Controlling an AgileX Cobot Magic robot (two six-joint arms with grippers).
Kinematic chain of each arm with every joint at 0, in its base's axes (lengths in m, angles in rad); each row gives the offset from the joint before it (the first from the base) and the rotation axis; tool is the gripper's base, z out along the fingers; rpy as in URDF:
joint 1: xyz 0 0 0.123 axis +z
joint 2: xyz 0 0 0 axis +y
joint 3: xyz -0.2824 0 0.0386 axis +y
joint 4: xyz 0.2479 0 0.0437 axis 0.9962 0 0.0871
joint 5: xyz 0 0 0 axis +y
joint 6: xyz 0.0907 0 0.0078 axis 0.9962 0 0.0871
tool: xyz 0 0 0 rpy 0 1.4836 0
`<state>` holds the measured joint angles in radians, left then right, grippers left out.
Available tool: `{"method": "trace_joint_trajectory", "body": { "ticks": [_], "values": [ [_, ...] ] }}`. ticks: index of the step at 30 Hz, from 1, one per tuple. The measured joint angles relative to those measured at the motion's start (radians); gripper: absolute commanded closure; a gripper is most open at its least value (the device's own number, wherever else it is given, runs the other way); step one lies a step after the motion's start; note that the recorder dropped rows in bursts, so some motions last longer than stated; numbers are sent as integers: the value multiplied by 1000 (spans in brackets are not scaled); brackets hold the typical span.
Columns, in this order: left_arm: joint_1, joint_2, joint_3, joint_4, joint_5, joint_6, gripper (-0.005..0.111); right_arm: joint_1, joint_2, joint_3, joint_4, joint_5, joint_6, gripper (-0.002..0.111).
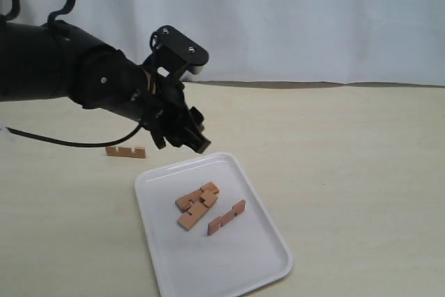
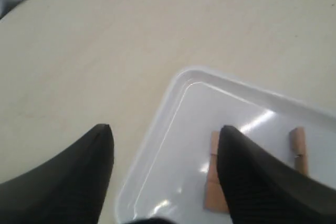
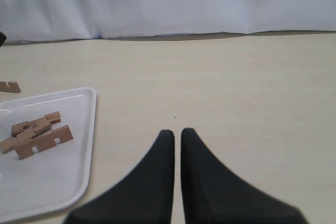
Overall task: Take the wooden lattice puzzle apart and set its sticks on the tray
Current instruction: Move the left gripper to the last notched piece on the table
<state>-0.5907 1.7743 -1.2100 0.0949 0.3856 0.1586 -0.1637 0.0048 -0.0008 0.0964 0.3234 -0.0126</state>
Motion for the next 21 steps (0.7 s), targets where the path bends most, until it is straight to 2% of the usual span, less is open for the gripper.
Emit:
{"method": "trace_joint_trajectory", "body": {
  "ticks": [3, 7, 10, 16, 21],
  "values": [
    [70, 23, -21, 0, 66, 0, 50, 0, 0, 0, 0, 0, 0, 104],
    [162, 86, -112, 0, 191, 5, 50, 0, 0, 0, 0, 0, 0, 104],
    [204, 135, -178, 3, 243, 40, 50, 0, 0, 0, 0, 0, 0, 104],
    [236, 229, -247, 3, 228, 151, 50, 0, 0, 0, 0, 0, 0, 104],
    [240, 295, -251, 3, 200, 239, 50, 0, 0, 0, 0, 0, 0, 104]
  ]
}}
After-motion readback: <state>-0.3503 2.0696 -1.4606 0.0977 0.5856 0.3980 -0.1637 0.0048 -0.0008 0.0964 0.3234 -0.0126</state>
